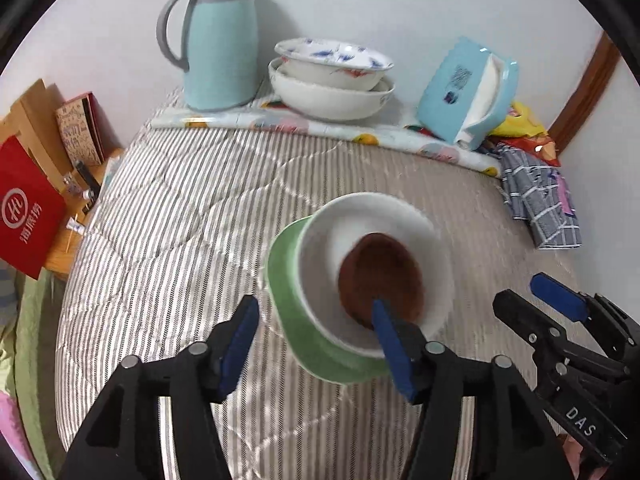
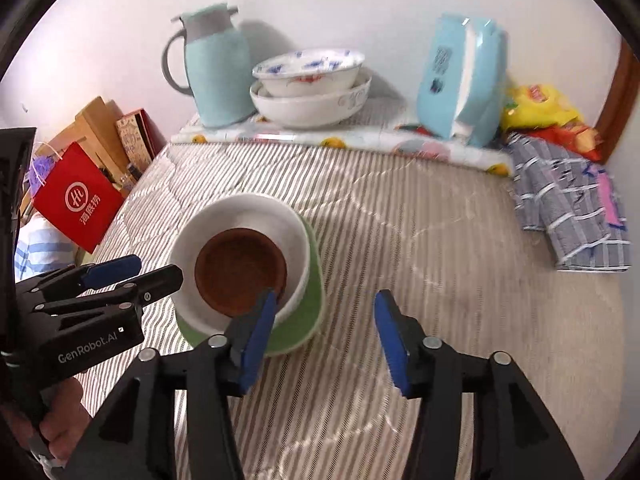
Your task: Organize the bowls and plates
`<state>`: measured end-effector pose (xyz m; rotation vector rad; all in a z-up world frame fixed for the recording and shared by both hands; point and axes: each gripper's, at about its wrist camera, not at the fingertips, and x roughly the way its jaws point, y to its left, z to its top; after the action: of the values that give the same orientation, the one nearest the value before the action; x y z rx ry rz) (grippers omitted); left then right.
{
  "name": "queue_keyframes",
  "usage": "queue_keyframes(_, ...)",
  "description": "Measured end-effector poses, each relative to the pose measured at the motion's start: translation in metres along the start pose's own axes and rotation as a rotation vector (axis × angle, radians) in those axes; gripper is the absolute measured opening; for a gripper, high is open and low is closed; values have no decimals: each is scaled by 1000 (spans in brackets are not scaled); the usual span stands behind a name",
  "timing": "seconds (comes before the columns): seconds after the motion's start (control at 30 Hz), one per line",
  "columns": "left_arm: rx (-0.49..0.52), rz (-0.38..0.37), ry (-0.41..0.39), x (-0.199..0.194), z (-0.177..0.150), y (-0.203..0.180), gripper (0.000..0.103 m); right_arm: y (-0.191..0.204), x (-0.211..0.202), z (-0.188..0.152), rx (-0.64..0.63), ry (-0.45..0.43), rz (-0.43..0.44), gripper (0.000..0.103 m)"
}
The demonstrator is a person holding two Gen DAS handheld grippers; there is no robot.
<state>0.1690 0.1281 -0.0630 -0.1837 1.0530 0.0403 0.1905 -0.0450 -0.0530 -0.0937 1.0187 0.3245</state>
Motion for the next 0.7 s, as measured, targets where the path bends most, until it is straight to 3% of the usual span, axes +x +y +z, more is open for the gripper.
queue_keyframes(0.17, 41, -20, -71, -31, -8, -26, 74, -15, -40, -15, 30, -60, -53, 62)
queue_keyframes(0.4, 104, -58, -132, -68, -27, -65, 78, -45, -95, -42, 83, -136, -135, 67)
queue_keyframes(0.6, 108, -74, -213, -97, -44, -84, 89, -69, -131, -65, 151, -175, -153, 70)
queue_keyframes(0.7, 105, -86, -229, -105, -52, -89, 89, -75, -144, -77, 161, -199, -173, 81)
